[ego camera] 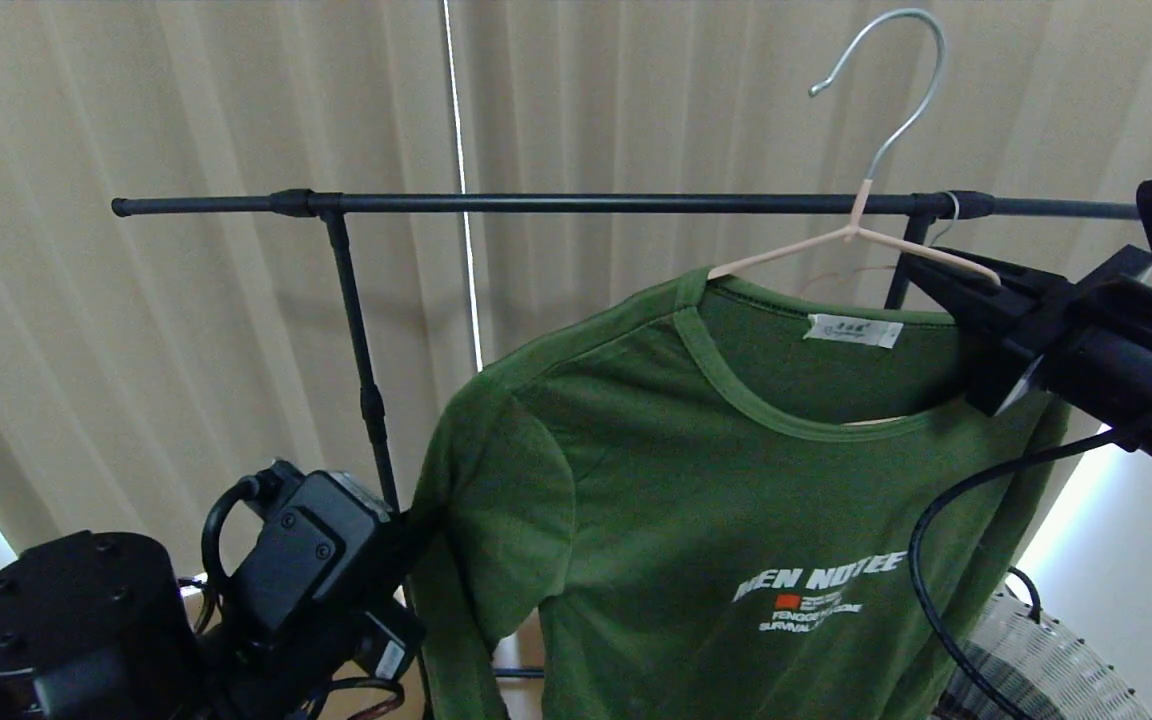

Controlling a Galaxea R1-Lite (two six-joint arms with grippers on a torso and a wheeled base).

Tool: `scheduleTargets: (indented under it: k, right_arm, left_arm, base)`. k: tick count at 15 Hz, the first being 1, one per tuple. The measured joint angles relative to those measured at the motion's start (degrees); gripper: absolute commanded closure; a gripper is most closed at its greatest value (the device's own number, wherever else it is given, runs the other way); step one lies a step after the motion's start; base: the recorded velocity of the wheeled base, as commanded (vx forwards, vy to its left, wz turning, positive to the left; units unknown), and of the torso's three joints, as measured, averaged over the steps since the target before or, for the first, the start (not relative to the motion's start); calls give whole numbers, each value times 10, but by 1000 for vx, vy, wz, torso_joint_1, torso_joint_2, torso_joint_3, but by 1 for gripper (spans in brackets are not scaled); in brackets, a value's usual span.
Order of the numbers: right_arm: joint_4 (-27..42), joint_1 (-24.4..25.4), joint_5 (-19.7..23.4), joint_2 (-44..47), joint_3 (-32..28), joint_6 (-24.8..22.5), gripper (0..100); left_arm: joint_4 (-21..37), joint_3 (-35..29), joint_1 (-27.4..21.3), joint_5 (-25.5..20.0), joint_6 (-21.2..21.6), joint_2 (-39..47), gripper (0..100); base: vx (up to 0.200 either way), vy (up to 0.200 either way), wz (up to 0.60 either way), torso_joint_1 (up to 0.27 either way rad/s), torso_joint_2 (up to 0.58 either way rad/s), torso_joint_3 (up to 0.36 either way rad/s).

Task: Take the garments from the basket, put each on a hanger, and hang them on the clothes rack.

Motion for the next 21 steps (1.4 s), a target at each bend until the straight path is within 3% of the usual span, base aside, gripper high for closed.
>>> scheduleTargets:
  k: [7,8,14,18,19,21]
  right_arm:
    - [2,-48,0,-8,4,0,100]
    - [2,-48,0,-9,4,0,100]
    - [43,-48,-4,-13,0,-1,100]
    - [147,-50,-53,-32,-15,-1,100]
    - [167,-50,-58,-37,-19,-1,100]
    - [223,-50,-89,-44,-30,-1,100]
  left_arm:
    - [0,22,71,0,-3,-15,100]
    - [0,22,71,0,-3,-18,0]
    - [-2,27,54,3,2,-34,0]
    - [-14,35,52,-1,12,-66,0]
    - [17,33,51,-1,11,-82,0]
    - [157,6,57,-1,2,-122,0]
  base:
    - [0,0,0,0,0,0]
    - [0,0,0,0,0,0]
    - [0,0,0,0,0,0]
    - [0,0,0,0,0,0]
    - [0,0,0,0,0,0]
    - [0,0,0,0,0,0]
